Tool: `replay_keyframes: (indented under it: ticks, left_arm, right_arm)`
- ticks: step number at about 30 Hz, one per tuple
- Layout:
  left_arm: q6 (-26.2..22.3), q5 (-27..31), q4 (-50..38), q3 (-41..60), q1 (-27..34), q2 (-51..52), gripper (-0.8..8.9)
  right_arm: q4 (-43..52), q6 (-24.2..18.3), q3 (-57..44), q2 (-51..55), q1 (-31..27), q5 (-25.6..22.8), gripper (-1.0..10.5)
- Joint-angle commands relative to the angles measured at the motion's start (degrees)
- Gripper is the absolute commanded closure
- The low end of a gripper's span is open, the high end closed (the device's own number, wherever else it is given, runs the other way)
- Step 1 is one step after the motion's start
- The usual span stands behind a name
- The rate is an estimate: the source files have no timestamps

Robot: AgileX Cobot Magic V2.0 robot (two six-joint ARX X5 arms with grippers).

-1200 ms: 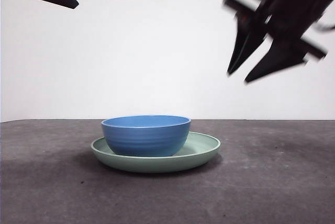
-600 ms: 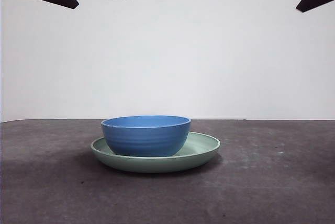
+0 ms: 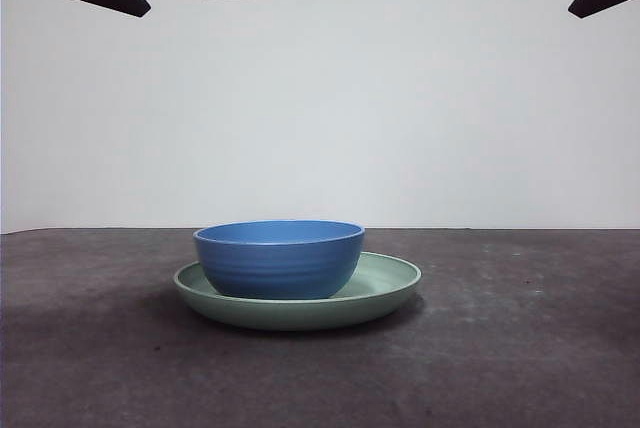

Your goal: Pick up the blue bowl, put it on the green plate, put it on desk

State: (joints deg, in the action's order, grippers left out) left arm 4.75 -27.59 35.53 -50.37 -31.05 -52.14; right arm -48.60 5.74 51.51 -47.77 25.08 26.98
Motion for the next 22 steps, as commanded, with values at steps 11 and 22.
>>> replay_keyframes:
  ticks: [11,22]
  left_arm:
    - [-1.07,-0.42,-0.44,-0.28,-0.46,-0.39,8.05]
    - [-1.07,-0.42,-0.61,-0.28,-0.46,-0.39,8.05]
  right_arm:
    - [0.68,-1.92,0.87,-0.44,0.35,0.02,9.4]
    - [0.77,-1.9,0.87,-0.44,0.33,0.02,9.4]
